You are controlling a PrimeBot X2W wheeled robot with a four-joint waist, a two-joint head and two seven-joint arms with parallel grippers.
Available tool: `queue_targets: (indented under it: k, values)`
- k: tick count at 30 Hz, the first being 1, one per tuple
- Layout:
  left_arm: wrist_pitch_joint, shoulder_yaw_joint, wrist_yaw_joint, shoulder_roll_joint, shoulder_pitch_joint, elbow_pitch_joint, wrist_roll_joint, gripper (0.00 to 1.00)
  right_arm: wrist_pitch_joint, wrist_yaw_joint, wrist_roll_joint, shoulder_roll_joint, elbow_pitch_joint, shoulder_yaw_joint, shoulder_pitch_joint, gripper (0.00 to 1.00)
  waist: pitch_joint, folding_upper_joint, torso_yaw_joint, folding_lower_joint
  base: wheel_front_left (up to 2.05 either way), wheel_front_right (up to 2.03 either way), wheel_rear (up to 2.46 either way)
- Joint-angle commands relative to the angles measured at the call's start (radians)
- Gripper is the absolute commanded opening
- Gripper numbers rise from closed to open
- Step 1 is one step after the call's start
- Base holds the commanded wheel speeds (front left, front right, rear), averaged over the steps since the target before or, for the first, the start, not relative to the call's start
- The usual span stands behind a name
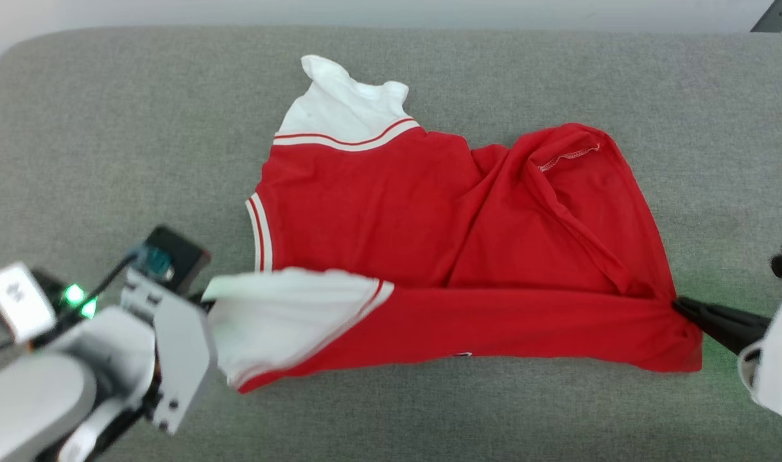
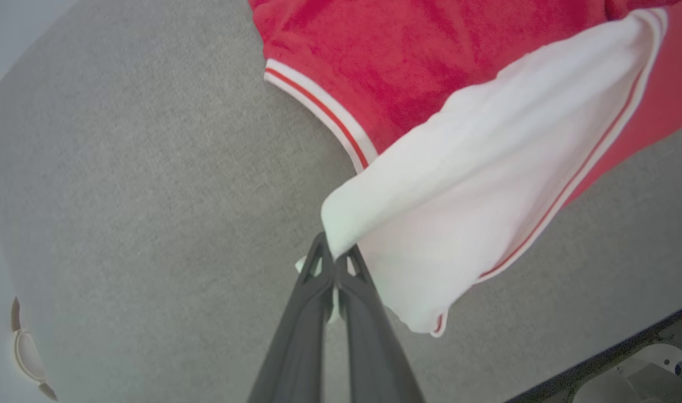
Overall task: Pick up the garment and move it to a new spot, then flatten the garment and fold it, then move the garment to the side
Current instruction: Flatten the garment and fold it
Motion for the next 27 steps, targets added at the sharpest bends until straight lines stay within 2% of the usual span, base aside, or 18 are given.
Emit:
queue_targets:
  k: [1,10,16,20,21,23,24,25,26,27]
  values:
    - [0.006,0.004,-0.023,-0.019,-0.025,0.037,0.011,0.0,0.017,-0.002,-0.027,0.021,0.022,-0.008,-0.02,0.0,0.005,-0.0001,-0.002,0.0,0.0,0.0,0.0]
    - [0.045,-0.023,-0.207,-0.21,-0.101,0.383,-0.038,0.0,0.137,-0.002,-0.158,0.203,0.176,0.024,-0.16,0.0,0.028,-0.0001,-0.009,0.0,0.0,0.0,0.0]
    - [0.062,-0.036,-0.288,-0.314,-0.104,0.574,-0.09,0.0,0.176,-0.002,-0.188,0.275,0.243,0.068,-0.214,0.0,0.037,-0.0001,-0.011,0.0,0.0,0.0,0.0]
    - [0.073,-0.038,-0.312,-0.372,-0.101,0.663,-0.125,0.0,0.199,-0.002,-0.187,0.297,0.271,0.095,-0.237,0.0,0.037,-0.0001,-0.012,0.0,0.0,0.0,0.0]
    - [0.072,-0.035,-0.314,-0.385,-0.102,0.682,-0.132,0.09,0.201,-0.002,-0.189,0.298,0.277,0.1,-0.243,0.0,0.036,-0.0001,-0.012,0.0,0.0,0.0,0.0]
    - [0.068,-0.027,-0.312,-0.4,-0.113,0.708,-0.138,0.35,0.207,-0.002,-0.185,0.304,0.289,0.105,-0.253,0.02,0.032,-0.0001,-0.011,0.0,0.0,0.0,0.0]
    - [0.067,-0.021,-0.31,-0.405,-0.116,0.718,-0.144,0.49,0.21,-0.002,-0.181,0.306,0.292,0.107,-0.258,0.18,0.03,-0.0001,-0.01,0.0,0.0,0.0,0.0]
    - [0.073,-0.02,-0.312,-0.406,-0.118,0.724,-0.147,1.0,0.213,-0.002,-0.179,0.306,0.297,0.109,-0.26,0.45,0.026,-0.0001,-0.009,0.0,0.0,0.0,0.0]
    - [0.076,-0.016,-0.308,-0.404,-0.122,0.729,-0.149,1.0,0.215,-0.002,-0.178,0.305,0.299,0.112,-0.263,0.82,0.021,-0.0001,-0.008,0.0,0.0,0.0,0.0]
    - [0.076,-0.011,-0.302,-0.402,-0.127,0.732,-0.153,1.0,0.211,-0.002,-0.176,0.304,0.299,0.111,-0.267,1.0,0.015,-0.0001,-0.006,0.0,0.0,0.0,0.0]
